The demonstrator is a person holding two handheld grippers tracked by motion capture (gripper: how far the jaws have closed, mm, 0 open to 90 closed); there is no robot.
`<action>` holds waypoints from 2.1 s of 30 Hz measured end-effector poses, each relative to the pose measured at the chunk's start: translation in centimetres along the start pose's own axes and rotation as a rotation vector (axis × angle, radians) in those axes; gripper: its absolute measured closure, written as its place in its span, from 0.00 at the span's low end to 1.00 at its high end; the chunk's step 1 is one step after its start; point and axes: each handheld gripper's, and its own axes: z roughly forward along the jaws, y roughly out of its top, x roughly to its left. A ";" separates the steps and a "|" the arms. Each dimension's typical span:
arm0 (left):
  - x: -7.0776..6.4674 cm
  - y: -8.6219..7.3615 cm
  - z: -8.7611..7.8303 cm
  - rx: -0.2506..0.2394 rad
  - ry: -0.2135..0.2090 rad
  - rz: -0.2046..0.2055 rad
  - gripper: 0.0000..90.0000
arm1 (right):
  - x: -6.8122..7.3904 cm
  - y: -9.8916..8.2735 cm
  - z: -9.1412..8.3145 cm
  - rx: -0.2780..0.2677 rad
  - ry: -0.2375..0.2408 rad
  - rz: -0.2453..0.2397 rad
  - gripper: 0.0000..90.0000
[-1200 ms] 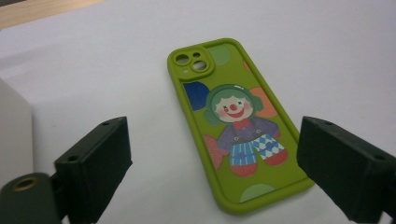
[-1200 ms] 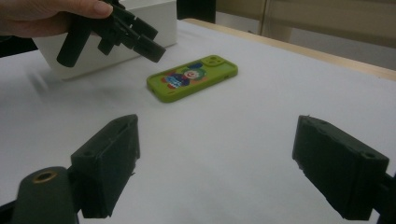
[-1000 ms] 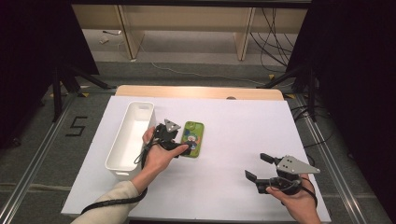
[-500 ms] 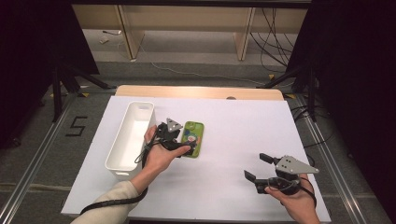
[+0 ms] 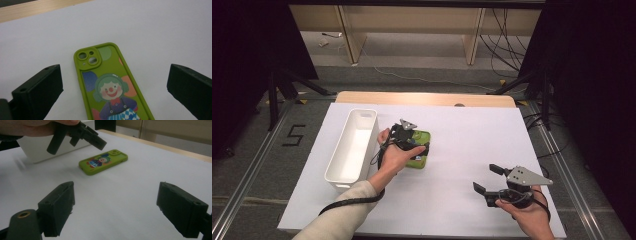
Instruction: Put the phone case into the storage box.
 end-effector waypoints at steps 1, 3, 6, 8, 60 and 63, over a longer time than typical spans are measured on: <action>0.0 0.2 0.2 0.000 0.000 -0.005 0.00 | 0.0 0.0 0.0 0.000 -0.001 0.000 0.18; 0.0 0.5 0.5 0.004 0.001 -0.012 0.00 | 0.0 0.0 0.0 -0.002 0.000 0.001 0.18; 0.0 0.9 1.1 0.008 0.007 -0.019 0.00 | 0.0 0.0 0.0 -0.002 0.001 0.001 0.18; 0.0 1.1 1.4 0.014 0.009 -0.022 0.00 | 0.0 0.0 0.0 -0.003 0.002 0.003 0.18; 1.2 2.6 8.0 0.149 0.101 -0.116 0.02 | 0.0 -0.1 0.2 0.002 0.018 0.004 0.18; 1.3 2.6 8.1 0.160 0.108 -0.115 0.02 | 0.0 -0.1 0.3 0.001 0.020 0.002 0.18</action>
